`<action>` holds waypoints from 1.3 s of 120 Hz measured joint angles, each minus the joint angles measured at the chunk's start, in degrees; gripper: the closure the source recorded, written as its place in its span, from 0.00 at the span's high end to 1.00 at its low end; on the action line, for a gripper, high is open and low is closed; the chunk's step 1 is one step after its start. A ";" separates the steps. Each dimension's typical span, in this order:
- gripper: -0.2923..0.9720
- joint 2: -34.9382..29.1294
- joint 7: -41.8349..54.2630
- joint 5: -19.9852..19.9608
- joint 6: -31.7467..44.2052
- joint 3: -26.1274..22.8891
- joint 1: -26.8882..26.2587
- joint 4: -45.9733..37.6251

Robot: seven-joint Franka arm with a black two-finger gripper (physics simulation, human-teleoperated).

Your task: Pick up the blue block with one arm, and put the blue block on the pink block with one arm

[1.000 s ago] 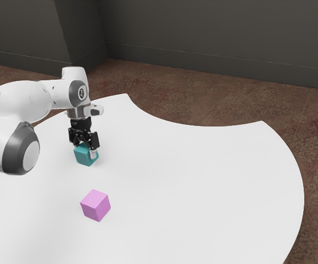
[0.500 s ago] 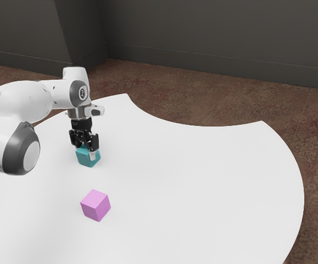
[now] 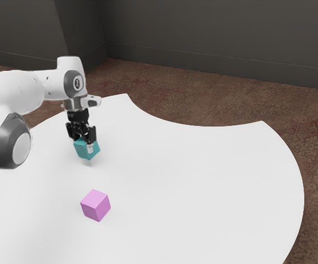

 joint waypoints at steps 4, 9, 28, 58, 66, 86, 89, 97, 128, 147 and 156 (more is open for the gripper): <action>0.53 -3.28 -0.42 0.41 0.70 0.05 -1.12 -3.96; 0.53 -7.76 -1.11 1.06 1.94 0.09 -2.58 -9.69; 0.53 -24.56 -5.76 4.70 9.67 0.11 -9.82 -31.61; 0.53 -36.65 -18.27 12.70 23.46 0.18 -15.79 -50.44; 0.53 -37.77 -21.58 13.70 25.92 0.18 -16.33 -51.48; 0.53 -38.27 -28.66 14.75 29.39 0.19 -17.39 -53.02; 0.53 -38.26 -29.56 14.82 29.70 0.19 -17.51 -53.16; 0.53 -38.23 -31.81 14.96 30.33 0.19 -17.79 -53.56; 0.53 -41.77 -37.36 17.52 30.23 0.59 -17.98 -55.01; 0.53 -42.58 -35.76 18.39 29.30 0.64 -18.12 -55.19; 0.53 -42.37 -33.83 18.51 29.07 0.64 -18.83 -55.52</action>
